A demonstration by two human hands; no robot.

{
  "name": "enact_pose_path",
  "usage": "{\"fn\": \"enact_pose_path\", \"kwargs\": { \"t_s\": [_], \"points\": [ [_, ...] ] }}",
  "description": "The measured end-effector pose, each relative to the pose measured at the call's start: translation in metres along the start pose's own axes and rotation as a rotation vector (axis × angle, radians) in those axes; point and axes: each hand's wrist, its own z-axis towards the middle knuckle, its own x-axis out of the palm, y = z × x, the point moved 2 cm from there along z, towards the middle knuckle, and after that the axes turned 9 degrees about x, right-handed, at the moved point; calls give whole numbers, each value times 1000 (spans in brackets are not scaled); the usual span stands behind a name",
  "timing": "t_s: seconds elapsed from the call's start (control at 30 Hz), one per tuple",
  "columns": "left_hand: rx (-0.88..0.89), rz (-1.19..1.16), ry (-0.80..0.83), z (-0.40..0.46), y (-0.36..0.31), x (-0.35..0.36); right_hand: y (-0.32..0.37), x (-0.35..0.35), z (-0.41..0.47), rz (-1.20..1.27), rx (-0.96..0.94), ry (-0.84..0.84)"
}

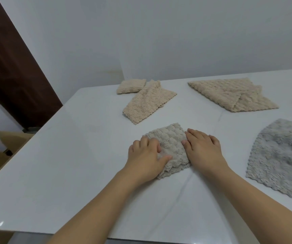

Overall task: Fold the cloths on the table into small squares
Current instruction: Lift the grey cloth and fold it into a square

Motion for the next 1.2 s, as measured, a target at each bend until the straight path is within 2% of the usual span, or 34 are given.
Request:
{"fn": "enact_pose_path", "kwargs": {
  "t_s": [0.27,0.37,0.47,0.57,0.63,0.67,0.73,0.77,0.8,0.83,0.87,0.93,1.0,1.07,1.17,1.2],
  "points": [
    [-65,117,319,3,6,-10,0,1,-2,11,-12,-32],
    [-74,187,424,2,7,-11,0,-1,-3,120,34,-116],
    [-86,214,478,2,6,-8,1,-3,-6,144,96,-212],
    [-94,102,499,1,11,-4,0,2,-7,44,139,-185],
    [-65,-47,429,-2,14,0,0,2,-5,29,127,-166],
    [-57,-167,320,-5,14,2,-1,1,-5,28,113,-160],
    [-114,-409,-96,-14,15,7,-2,-1,-4,59,89,-140],
    [-180,-467,-329,-19,18,9,-2,-3,-4,87,78,-140],
    [-250,-466,-478,-23,18,10,-1,-6,-6,109,65,-158],
    [-308,-419,-507,-24,18,11,1,-10,-8,142,54,-187],
    [-336,-338,-451,-23,16,13,2,-14,-11,196,46,-197],
    [-295,-215,-319,-20,11,17,3,-22,-19,334,33,-140],
    [-250,-238,-309,-20,8,16,5,-24,-26,448,30,-44],
    [-228,-401,-387,-22,15,13,11,-23,-31,605,55,0],
    [-252,-811,-479,-26,30,6,37,-18,-32,898,110,-6],
    [-265,-849,-522,-27,38,2,51,-15,-31,939,90,-6]
  ]
}}
